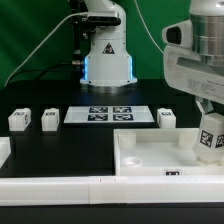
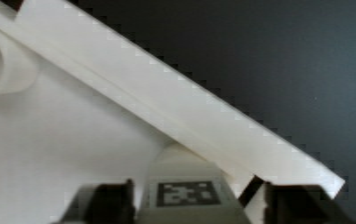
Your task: Assemble one leg
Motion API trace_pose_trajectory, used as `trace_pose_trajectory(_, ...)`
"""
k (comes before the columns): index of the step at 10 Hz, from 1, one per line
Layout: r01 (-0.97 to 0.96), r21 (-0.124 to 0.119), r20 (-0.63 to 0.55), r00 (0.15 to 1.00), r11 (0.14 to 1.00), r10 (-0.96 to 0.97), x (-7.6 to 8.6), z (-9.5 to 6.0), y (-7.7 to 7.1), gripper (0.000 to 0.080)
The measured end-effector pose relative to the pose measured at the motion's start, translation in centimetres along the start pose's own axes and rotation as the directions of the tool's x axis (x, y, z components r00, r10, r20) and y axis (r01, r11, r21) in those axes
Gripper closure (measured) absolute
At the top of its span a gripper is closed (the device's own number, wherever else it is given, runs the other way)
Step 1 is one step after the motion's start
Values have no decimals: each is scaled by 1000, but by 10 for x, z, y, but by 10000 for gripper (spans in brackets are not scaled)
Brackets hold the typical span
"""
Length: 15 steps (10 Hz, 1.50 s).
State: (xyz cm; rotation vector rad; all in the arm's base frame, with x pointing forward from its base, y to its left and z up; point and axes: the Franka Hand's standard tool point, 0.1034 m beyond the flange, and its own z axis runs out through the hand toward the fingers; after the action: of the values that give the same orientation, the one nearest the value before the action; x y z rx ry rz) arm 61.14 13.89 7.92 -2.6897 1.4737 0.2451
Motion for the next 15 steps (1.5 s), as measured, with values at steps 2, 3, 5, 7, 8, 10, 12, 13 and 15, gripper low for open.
trace_pose_trajectory(2,45,0,0,999,999,-45,0,0,0,266)
trace_pose_trajectory(3,47,0,0,999,999,-47,-1,0,0,174)
trace_pose_trajectory(5,258,-32,17,966,966,-257,1,0,7,157)
trace_pose_trajectory(7,544,-54,28,839,837,-543,6,-4,10,151)
trace_pose_trajectory(8,637,-54,31,771,769,-636,6,-5,10,150)
trace_pose_trajectory(10,790,-57,37,613,611,-789,7,-5,10,150)
trace_pose_trajectory(12,917,-73,48,397,393,-917,8,-5,9,150)
trace_pose_trajectory(13,947,-69,55,318,314,-947,9,-5,10,150)
trace_pose_trajectory(15,992,-56,68,116,113,-991,10,-4,11,150)
